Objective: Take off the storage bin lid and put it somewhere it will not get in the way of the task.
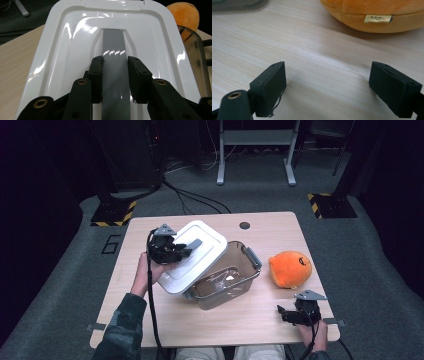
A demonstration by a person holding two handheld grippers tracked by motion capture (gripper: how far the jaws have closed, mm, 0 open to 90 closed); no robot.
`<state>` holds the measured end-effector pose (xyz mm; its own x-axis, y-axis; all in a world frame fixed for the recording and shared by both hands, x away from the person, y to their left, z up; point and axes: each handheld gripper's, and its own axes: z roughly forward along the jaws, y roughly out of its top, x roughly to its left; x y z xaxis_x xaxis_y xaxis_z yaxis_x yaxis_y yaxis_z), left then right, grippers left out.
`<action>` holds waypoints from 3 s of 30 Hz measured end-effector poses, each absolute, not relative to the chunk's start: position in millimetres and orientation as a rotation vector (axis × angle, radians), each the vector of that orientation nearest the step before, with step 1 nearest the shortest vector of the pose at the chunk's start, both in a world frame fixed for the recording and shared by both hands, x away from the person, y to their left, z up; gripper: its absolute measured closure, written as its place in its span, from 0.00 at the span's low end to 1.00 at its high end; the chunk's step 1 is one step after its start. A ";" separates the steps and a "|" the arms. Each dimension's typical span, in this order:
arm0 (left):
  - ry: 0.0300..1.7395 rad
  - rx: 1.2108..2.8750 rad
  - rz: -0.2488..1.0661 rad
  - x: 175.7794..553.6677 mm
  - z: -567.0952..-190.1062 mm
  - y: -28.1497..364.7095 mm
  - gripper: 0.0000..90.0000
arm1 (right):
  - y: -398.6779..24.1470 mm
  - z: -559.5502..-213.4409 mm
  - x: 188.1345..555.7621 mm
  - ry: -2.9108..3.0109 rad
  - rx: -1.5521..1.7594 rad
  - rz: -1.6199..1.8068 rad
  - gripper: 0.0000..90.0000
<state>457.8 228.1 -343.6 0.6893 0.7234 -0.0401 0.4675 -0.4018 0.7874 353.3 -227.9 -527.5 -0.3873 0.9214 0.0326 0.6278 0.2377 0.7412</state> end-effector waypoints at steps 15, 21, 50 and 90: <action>1.057 1.990 0.472 456.5 -343.8 272.9 0.74 | -227.4 -527.5 353.4 2.106 1.411 0.950 0.15; 1.139 1.949 0.505 455.6 -345.3 293.7 0.74 | -227.3 -527.5 353.5 2.107 1.410 0.950 0.15; 1.463 1.894 0.533 462.4 -416.0 353.6 0.74 | -226.6 -527.6 353.4 2.107 1.409 0.943 0.15; 1.575 1.937 0.432 469.2 -498.3 348.9 0.74 | -226.6 -527.6 353.1 2.106 1.411 0.943 0.15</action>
